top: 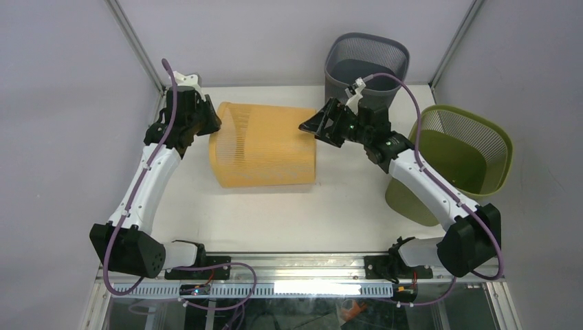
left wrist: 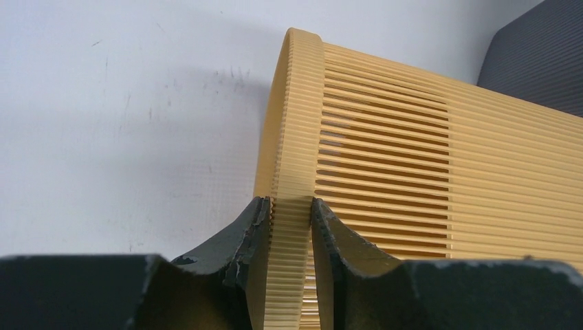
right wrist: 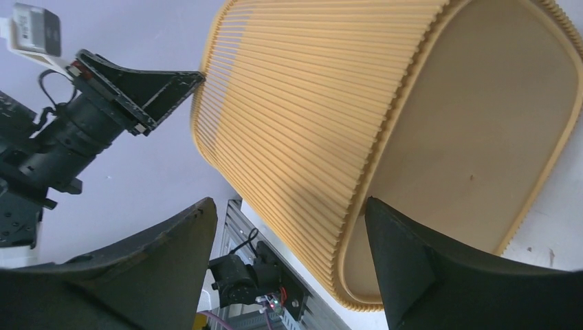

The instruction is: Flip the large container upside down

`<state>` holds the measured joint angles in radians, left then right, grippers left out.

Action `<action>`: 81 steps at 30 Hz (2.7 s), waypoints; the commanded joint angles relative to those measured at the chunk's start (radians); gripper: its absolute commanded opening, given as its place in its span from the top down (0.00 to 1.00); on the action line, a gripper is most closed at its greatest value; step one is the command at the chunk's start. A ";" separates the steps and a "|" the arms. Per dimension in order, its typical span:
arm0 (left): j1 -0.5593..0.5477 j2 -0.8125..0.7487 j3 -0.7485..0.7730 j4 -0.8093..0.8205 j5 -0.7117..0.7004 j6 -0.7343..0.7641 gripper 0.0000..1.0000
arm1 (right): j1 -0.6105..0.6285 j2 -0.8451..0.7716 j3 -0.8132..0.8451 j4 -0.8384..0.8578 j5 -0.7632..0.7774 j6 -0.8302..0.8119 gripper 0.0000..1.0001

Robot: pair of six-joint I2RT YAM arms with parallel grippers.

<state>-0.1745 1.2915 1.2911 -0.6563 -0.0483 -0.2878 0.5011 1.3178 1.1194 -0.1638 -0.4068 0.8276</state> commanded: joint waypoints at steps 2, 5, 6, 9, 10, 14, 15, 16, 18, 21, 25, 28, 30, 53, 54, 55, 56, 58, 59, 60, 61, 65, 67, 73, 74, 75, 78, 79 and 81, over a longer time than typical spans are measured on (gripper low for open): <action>-0.031 0.029 -0.027 -0.001 0.172 -0.021 0.73 | 0.061 -0.033 0.108 0.298 -0.171 0.118 0.19; -0.031 0.033 -0.035 0.013 0.192 -0.023 0.73 | 0.077 -0.029 0.133 0.317 -0.175 0.129 0.19; -0.032 0.033 -0.038 0.019 0.200 -0.025 0.73 | 0.082 -0.030 0.142 0.318 -0.174 0.130 0.19; -0.032 0.038 -0.045 0.041 0.232 -0.035 0.73 | 0.090 -0.036 0.171 0.318 -0.171 0.129 0.19; -0.031 0.041 -0.045 0.047 0.247 -0.039 0.73 | 0.092 -0.038 0.179 0.320 -0.170 0.128 0.19; -0.031 0.051 -0.060 0.091 0.304 -0.062 0.73 | 0.099 -0.037 0.202 0.325 -0.169 0.124 0.19; -0.031 0.055 -0.067 0.105 0.320 -0.069 0.73 | 0.101 -0.034 0.206 0.325 -0.169 0.126 0.19; -0.031 0.059 -0.074 0.118 0.335 -0.075 0.73 | 0.105 -0.028 0.207 0.328 -0.171 0.125 0.19; -0.031 0.066 -0.088 0.143 0.362 -0.088 0.74 | 0.111 -0.009 0.218 0.337 -0.168 0.130 0.19; -0.032 0.080 -0.107 0.166 0.375 -0.100 0.75 | 0.122 0.027 0.227 0.370 -0.165 0.146 0.19; -0.031 0.089 -0.110 0.172 0.347 -0.098 0.70 | 0.132 0.069 0.227 0.374 -0.169 0.142 0.19; -0.031 0.079 -0.101 0.168 0.302 -0.089 0.63 | 0.134 0.091 0.242 0.346 -0.176 0.134 0.18; -0.032 0.074 -0.087 0.157 0.256 -0.081 0.59 | 0.135 0.103 0.282 0.283 -0.165 0.096 0.17; -0.009 -0.048 0.402 0.075 0.280 0.011 0.27 | -0.054 -0.227 0.035 -0.227 0.079 -0.094 0.12; -0.010 -0.053 0.398 0.091 0.313 0.003 0.27 | -0.052 -0.214 0.002 -0.161 0.030 -0.050 0.13; -0.010 -0.059 0.390 0.104 0.343 -0.004 0.26 | -0.045 -0.199 -0.031 -0.094 -0.011 -0.001 0.13; -0.011 -0.065 0.384 0.114 0.368 -0.011 0.26 | -0.030 -0.180 -0.058 -0.022 -0.036 0.048 0.14; -0.011 -0.075 0.362 0.128 0.400 -0.023 0.25 | 0.039 -0.130 -0.087 0.110 -0.019 0.118 0.14; -0.010 -0.080 0.352 0.131 0.411 -0.026 0.25 | 0.076 -0.100 -0.085 0.169 -0.008 0.139 0.14; -0.012 -0.086 0.344 0.132 0.416 -0.029 0.25 | 0.115 -0.059 -0.077 0.234 -0.007 0.162 0.14; -0.011 -0.091 0.338 0.132 0.419 -0.031 0.24 | 0.135 -0.015 -0.066 0.297 -0.010 0.191 0.14; -0.010 -0.121 0.341 0.096 0.370 0.006 0.22 | 0.170 0.230 0.040 0.536 -0.010 0.343 0.14; -0.010 -0.129 0.360 0.057 0.330 0.030 0.21 | 0.170 0.362 0.154 0.565 -0.010 0.343 0.14; -0.010 -0.152 0.308 -0.029 0.420 0.022 0.22 | 0.150 0.462 0.421 0.252 -0.021 0.194 0.16; -0.011 -0.163 0.273 -0.029 0.437 0.014 0.22 | 0.149 0.427 0.405 0.191 0.014 0.136 0.15; -0.011 -0.173 0.232 -0.030 0.451 0.009 0.23 | 0.146 0.383 0.376 0.136 0.058 0.080 0.15; -0.012 -0.188 0.119 -0.025 0.476 -0.011 0.24 | 0.134 0.244 0.277 0.003 0.183 -0.050 0.14; -0.014 -0.185 0.081 -0.016 0.482 -0.017 0.24 | 0.132 0.192 0.246 -0.036 0.227 -0.080 0.13; -0.025 -0.172 -0.011 0.022 0.471 -0.029 0.24 | 0.128 0.084 0.192 -0.103 0.312 -0.131 0.12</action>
<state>-0.1890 1.1011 1.4082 -0.6682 0.3817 -0.2852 0.6376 1.6379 1.3811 -0.0978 -0.2924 0.8833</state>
